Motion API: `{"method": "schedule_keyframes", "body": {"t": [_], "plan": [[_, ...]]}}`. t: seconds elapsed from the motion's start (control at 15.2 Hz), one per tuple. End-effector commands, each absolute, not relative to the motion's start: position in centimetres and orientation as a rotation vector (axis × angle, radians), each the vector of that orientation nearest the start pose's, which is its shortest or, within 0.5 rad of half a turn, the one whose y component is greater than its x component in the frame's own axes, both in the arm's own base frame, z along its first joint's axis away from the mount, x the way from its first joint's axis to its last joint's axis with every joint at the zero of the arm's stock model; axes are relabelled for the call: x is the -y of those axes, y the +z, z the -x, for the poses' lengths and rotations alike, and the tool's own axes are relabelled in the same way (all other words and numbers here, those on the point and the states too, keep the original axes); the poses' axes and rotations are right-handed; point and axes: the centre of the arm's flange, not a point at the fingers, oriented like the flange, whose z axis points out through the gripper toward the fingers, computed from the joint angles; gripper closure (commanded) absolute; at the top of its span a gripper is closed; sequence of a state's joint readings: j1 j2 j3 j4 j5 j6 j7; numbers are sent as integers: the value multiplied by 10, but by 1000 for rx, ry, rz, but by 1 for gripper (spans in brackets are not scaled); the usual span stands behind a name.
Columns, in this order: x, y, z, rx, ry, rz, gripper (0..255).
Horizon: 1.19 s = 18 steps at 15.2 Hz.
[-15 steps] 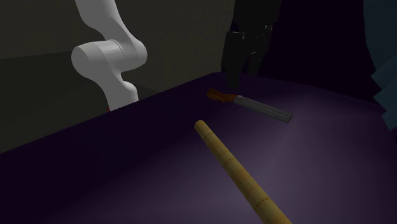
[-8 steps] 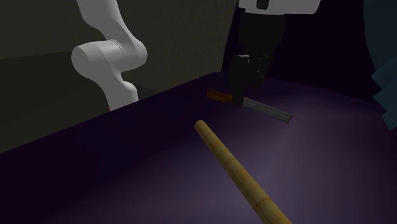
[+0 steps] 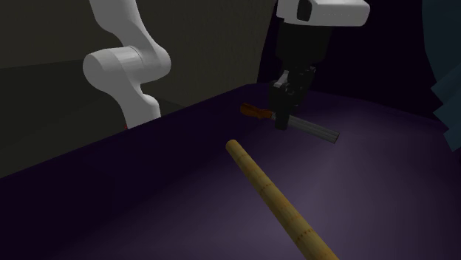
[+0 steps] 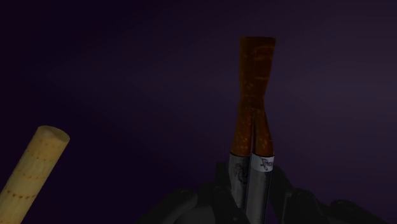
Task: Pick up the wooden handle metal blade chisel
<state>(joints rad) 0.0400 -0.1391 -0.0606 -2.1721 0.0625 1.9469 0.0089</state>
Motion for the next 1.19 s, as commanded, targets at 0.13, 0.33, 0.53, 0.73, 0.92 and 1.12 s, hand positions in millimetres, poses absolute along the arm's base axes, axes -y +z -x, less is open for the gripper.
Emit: {"method": "schedule_keyframes", "body": {"t": [0.13, 0.33, 0.53, 0.73, 0.92, 1.12], "plan": [[6, 445, -497, -83, 134, 3072, 255], [7, 457, -497, -82, 134, 3072, 255], [7, 473, -497, -82, 134, 3072, 255], [7, 489, -497, -82, 134, 3072, 255], [7, 505, -497, -82, 134, 3072, 255], [7, 520, -497, -82, 134, 3072, 255]]}}
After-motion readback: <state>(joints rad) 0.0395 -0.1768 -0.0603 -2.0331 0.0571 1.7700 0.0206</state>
